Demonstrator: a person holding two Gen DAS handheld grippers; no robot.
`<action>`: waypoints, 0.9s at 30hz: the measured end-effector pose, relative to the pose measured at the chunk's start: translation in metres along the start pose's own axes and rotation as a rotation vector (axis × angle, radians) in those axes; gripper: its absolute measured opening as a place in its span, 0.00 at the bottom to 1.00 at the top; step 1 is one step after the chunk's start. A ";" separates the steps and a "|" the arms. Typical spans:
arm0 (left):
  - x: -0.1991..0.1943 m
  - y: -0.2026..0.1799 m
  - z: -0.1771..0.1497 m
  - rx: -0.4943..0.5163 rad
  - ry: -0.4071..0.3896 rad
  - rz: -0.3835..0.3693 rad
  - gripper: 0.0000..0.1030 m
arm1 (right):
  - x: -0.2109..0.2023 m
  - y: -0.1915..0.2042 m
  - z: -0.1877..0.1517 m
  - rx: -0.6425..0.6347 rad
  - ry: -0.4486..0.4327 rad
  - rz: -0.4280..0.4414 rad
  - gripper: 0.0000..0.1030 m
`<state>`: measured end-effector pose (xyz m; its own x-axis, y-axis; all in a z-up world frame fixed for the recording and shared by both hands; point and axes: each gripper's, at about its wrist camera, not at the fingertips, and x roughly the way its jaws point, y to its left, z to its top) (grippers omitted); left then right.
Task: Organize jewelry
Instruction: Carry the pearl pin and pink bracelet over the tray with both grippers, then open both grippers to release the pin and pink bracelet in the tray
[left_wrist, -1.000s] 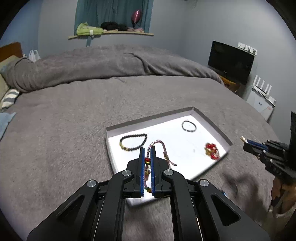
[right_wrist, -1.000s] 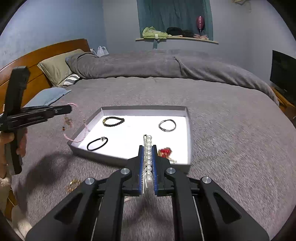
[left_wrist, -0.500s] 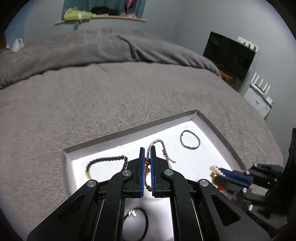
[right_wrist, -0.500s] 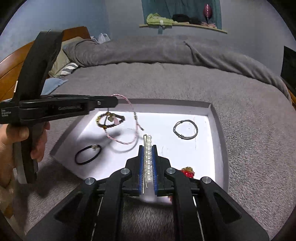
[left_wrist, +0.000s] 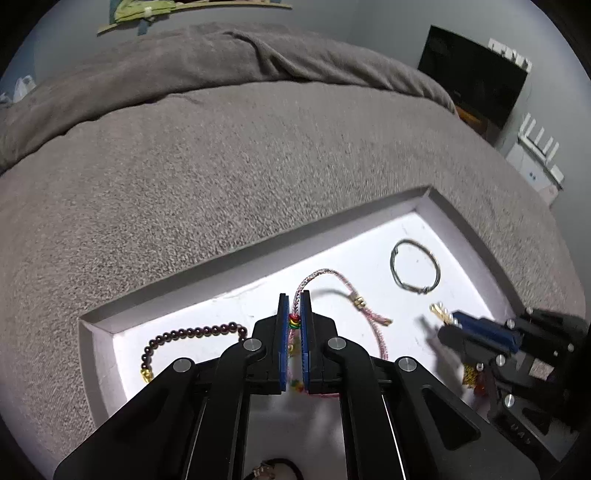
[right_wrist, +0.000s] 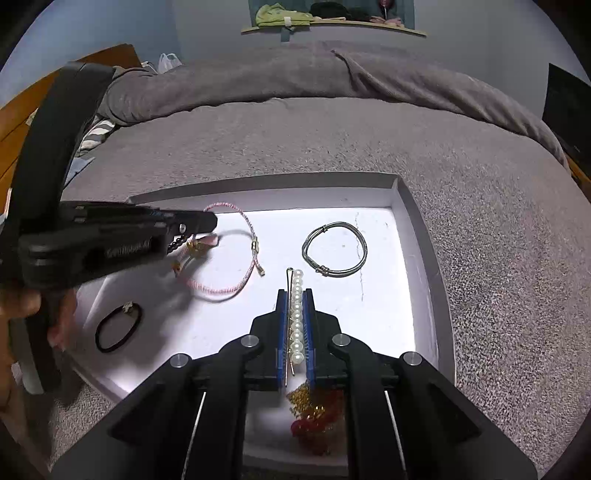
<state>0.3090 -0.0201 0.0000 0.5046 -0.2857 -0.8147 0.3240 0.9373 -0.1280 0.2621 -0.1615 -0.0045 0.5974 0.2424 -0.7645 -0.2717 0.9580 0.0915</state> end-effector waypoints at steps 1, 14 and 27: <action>0.001 0.000 0.000 0.001 0.004 0.011 0.06 | 0.002 0.000 0.000 0.002 0.005 -0.004 0.08; 0.002 0.003 -0.001 -0.025 0.008 0.036 0.24 | 0.008 0.000 0.002 0.025 0.017 -0.028 0.08; -0.015 0.006 -0.008 -0.044 -0.020 0.030 0.26 | -0.008 -0.001 -0.002 0.022 -0.014 -0.016 0.08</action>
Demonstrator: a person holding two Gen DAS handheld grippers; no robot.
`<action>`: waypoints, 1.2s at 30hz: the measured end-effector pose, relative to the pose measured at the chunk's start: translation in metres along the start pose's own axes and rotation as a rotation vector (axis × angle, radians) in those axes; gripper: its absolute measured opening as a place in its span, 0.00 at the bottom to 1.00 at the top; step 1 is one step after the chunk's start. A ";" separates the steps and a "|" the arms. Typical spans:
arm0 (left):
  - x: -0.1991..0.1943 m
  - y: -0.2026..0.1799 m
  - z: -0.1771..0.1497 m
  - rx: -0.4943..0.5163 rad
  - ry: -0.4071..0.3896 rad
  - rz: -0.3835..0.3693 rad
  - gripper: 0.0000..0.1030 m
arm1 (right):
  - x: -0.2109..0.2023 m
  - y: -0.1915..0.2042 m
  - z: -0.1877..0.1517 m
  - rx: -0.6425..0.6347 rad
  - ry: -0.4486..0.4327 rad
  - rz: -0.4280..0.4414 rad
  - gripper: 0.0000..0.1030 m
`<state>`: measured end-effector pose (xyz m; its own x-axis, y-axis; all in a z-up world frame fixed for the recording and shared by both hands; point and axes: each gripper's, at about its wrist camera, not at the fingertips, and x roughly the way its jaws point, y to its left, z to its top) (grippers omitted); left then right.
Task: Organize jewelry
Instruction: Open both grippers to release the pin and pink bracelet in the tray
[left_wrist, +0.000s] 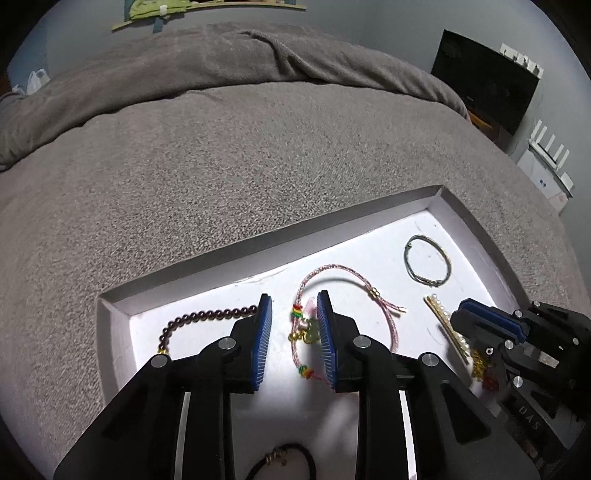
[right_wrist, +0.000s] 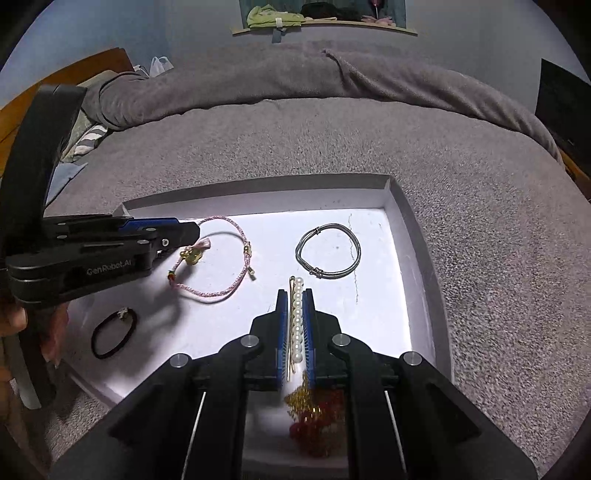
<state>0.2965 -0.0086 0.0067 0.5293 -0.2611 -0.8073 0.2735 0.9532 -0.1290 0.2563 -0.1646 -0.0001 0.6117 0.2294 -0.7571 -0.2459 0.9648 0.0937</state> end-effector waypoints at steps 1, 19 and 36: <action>-0.004 0.000 -0.002 -0.002 -0.008 -0.003 0.27 | -0.005 0.000 -0.001 0.000 -0.007 0.001 0.08; -0.080 -0.005 -0.040 0.004 -0.128 0.010 0.47 | -0.080 -0.001 -0.029 0.043 -0.096 0.048 0.29; -0.141 -0.012 -0.082 0.022 -0.238 0.134 0.80 | -0.139 -0.016 -0.066 0.043 -0.153 -0.030 0.82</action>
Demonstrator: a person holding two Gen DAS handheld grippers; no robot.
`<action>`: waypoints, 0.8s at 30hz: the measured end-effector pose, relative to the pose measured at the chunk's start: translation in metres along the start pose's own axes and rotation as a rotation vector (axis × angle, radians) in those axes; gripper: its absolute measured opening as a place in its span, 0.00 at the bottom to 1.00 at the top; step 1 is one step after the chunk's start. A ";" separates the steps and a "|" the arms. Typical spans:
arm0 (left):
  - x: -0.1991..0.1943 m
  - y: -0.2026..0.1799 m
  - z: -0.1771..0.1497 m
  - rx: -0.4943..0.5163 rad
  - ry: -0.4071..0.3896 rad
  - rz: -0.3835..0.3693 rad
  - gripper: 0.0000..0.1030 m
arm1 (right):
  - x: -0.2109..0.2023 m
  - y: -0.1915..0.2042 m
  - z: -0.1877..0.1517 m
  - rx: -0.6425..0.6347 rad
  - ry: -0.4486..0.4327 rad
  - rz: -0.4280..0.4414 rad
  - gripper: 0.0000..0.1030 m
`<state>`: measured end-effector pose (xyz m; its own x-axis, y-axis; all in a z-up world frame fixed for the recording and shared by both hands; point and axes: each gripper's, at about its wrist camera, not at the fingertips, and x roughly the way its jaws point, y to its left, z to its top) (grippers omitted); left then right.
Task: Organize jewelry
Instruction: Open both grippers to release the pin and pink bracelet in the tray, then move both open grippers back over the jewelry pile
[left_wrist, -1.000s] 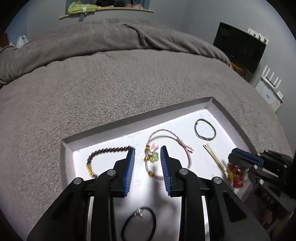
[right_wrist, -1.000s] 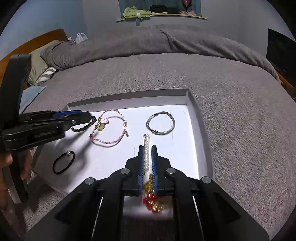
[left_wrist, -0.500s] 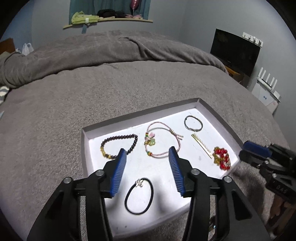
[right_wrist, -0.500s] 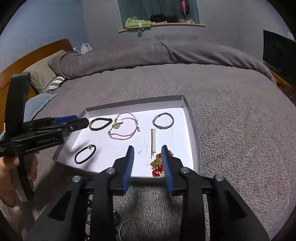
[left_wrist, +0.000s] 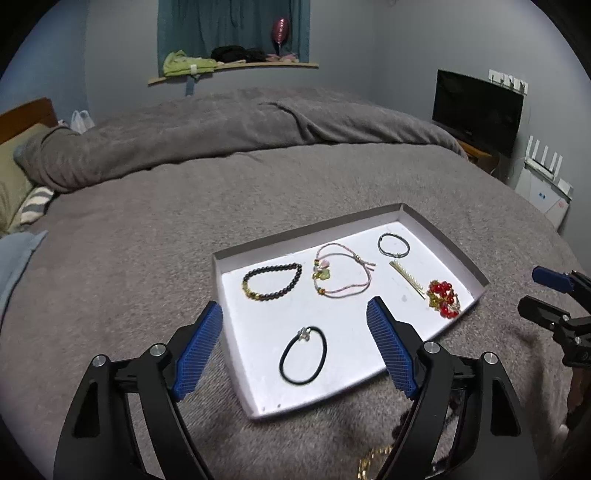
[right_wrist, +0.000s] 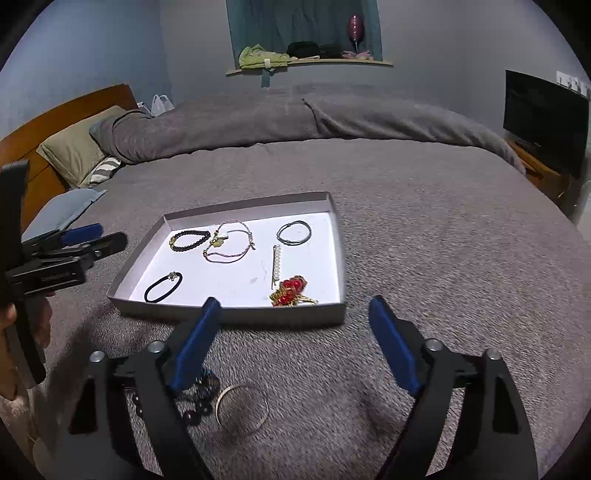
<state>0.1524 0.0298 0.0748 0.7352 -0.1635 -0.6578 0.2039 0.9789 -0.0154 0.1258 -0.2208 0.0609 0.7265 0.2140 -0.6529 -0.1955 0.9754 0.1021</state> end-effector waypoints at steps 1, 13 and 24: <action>-0.006 0.002 -0.003 -0.006 -0.004 0.002 0.83 | -0.003 -0.001 -0.002 0.002 -0.002 -0.003 0.86; -0.059 0.030 -0.060 -0.073 -0.013 0.036 0.91 | -0.026 -0.022 -0.030 0.039 0.004 0.014 0.95; -0.049 0.008 -0.120 -0.023 0.076 0.014 0.91 | -0.016 -0.011 -0.063 -0.050 0.075 0.038 0.95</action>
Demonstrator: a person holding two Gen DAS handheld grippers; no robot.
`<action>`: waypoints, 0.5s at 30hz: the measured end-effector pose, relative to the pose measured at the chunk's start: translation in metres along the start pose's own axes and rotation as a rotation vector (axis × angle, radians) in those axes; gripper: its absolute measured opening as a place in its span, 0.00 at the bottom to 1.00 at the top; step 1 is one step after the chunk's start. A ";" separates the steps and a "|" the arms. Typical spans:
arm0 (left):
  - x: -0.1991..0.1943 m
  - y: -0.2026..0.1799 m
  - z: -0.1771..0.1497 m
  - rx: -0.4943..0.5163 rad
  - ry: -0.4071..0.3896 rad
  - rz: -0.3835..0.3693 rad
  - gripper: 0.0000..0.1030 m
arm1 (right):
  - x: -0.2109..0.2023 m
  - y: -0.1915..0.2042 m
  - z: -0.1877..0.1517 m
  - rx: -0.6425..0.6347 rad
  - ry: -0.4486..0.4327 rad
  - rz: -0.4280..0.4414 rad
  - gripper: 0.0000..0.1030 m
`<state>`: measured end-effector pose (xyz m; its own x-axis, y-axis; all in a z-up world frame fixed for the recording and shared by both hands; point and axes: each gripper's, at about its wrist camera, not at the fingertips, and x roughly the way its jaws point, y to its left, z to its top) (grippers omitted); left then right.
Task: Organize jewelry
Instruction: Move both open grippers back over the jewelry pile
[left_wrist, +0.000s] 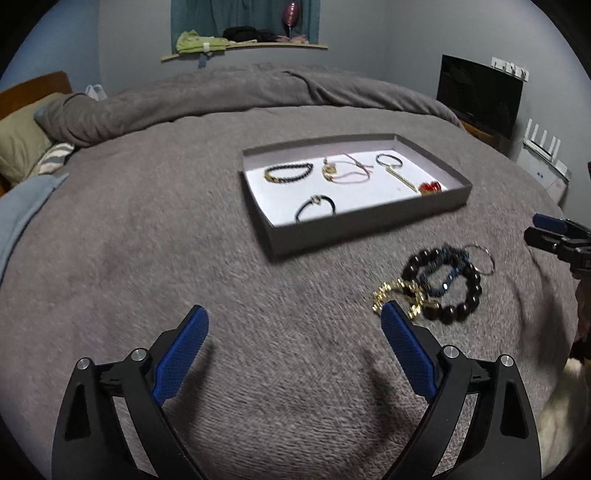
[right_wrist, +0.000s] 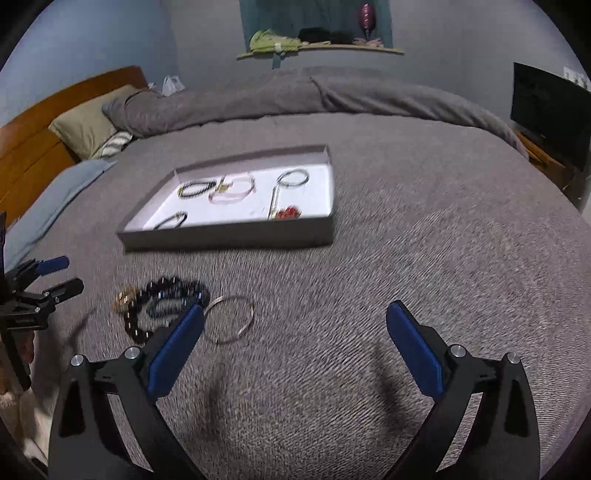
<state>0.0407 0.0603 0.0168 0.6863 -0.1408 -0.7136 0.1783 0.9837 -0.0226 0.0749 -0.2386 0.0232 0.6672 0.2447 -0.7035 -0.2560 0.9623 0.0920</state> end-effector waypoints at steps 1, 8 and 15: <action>0.000 -0.003 -0.003 0.006 -0.002 0.005 0.91 | 0.002 0.002 -0.002 -0.010 0.009 0.001 0.95; 0.005 -0.021 -0.013 0.029 0.013 -0.050 0.91 | 0.006 0.012 -0.012 -0.062 0.020 0.007 0.95; 0.018 -0.040 -0.011 0.075 0.015 -0.083 0.89 | 0.007 0.009 -0.016 -0.049 0.031 0.021 0.95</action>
<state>0.0382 0.0198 -0.0023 0.6562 -0.2192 -0.7220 0.2867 0.9575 -0.0301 0.0661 -0.2298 0.0081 0.6397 0.2608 -0.7230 -0.3043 0.9497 0.0733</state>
